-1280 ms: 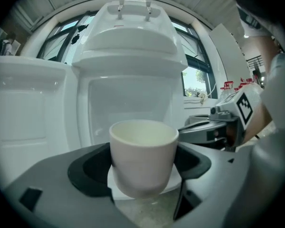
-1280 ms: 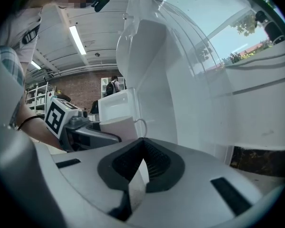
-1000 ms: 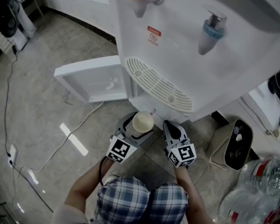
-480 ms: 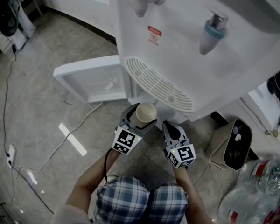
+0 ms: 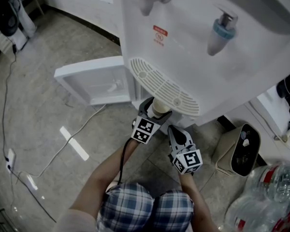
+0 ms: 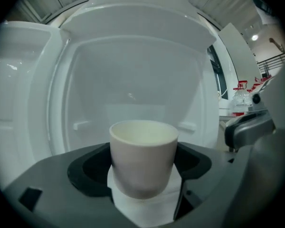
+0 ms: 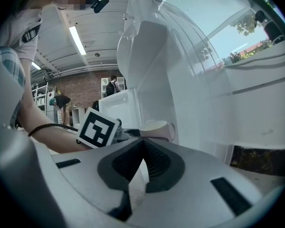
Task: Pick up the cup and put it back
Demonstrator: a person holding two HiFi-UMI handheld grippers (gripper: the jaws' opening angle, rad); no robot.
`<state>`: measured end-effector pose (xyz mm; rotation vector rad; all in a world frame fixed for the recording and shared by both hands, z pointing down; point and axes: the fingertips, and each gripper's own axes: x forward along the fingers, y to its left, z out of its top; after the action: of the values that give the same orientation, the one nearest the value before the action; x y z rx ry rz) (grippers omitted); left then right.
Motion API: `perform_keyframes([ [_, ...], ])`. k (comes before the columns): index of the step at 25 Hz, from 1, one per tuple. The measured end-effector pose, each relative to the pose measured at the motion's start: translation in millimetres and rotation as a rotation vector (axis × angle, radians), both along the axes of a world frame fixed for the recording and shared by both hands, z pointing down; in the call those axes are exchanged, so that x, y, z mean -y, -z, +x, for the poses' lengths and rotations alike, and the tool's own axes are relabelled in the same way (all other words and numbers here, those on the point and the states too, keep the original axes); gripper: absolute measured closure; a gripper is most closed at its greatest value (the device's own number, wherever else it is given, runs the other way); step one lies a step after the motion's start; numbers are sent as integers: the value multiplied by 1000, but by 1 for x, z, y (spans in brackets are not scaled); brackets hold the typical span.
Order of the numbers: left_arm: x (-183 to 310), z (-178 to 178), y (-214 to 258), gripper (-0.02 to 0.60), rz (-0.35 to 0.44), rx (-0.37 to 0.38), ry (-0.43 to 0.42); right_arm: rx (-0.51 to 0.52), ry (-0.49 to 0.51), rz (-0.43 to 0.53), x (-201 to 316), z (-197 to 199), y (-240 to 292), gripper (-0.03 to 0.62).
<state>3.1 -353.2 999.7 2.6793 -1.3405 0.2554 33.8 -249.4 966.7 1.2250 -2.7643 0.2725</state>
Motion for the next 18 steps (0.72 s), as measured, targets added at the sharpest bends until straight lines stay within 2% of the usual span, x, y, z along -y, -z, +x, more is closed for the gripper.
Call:
perform_keyframes([
  [4,13,14,-21,166,-32,32,-11,3,10,-1,-2,-3,0,577],
  [10,17,11,-52,164,-88,48,17,7,5,-8,-3,0,-2,577],
  [18,16,5,-60,164,-67,34,38,19,1,-19,-4,1,-4,577],
])
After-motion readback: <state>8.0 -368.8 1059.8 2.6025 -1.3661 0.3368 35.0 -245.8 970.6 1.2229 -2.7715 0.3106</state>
